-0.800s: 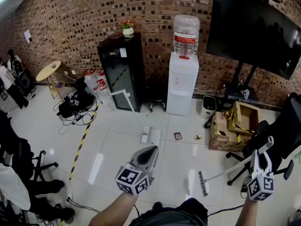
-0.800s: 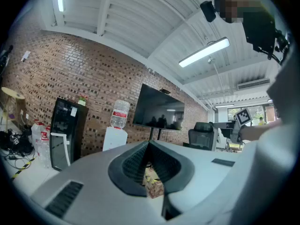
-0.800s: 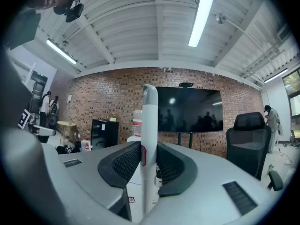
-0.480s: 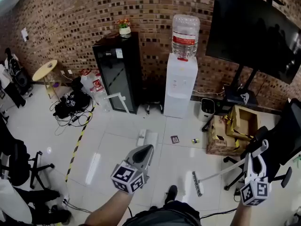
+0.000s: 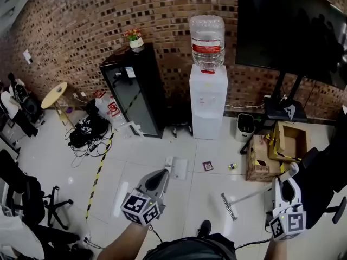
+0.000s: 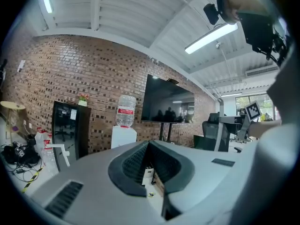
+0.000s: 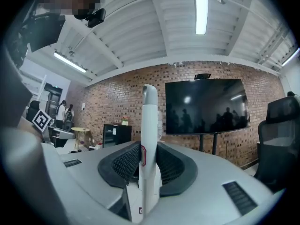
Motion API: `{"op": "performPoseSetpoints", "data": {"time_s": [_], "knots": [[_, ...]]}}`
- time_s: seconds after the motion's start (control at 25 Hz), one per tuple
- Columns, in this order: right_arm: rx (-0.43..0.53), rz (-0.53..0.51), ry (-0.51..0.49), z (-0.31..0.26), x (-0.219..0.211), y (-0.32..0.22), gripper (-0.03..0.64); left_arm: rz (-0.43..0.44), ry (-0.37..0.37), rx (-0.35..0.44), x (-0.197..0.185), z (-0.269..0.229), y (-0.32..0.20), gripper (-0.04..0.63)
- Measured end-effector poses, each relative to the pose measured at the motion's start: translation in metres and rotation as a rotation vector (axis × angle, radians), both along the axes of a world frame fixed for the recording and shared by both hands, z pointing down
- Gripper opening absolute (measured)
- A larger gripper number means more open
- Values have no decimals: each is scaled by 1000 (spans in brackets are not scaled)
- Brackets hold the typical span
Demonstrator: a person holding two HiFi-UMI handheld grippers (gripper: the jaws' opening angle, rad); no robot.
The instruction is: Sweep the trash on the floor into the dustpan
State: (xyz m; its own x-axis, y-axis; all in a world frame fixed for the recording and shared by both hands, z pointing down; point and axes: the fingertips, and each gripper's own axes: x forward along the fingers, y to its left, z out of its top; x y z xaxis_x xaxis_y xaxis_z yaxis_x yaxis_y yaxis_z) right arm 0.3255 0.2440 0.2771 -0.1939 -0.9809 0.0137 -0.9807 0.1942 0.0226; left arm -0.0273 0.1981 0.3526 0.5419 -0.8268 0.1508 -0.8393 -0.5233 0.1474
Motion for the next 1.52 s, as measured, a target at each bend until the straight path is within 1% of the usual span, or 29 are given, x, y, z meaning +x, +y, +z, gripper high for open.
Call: {"op": "performPoseSetpoints", "data": {"time_s": [0.16,0.32,0.44,0.52,0.68,0.76,0.84,0.96,1.16,1.32,1.52], "knots": [[-7,-30,-11,12,16,-41,126,-30,-2,2,17,0,-41,2],[-15,-53,-12,21,24,-86,126,-56,-10,4,24,3,-79,2],[-22,-58,-1,23,20,-117,126,-38,-19,-3,24,4,-102,2],[-18,-45,5,24,16,-137,126,-17,-21,-14,22,12,-119,2],[-7,15,5,23,21,-175,126,3,19,-46,19,30,-156,0],[-3,52,0,20,25,-191,126,28,31,-39,17,31,-173,2],[-7,58,-3,21,19,-208,126,44,33,-17,8,26,-191,2],[-33,40,13,33,-1,-234,126,30,35,6,-18,24,-215,2],[-19,155,8,48,-8,-278,124,42,61,-15,-47,38,-260,0],[-13,155,19,57,-21,-315,124,62,64,-25,-55,53,-289,2],[-6,158,21,69,-23,-373,124,42,58,-59,-51,69,-328,0]]}}
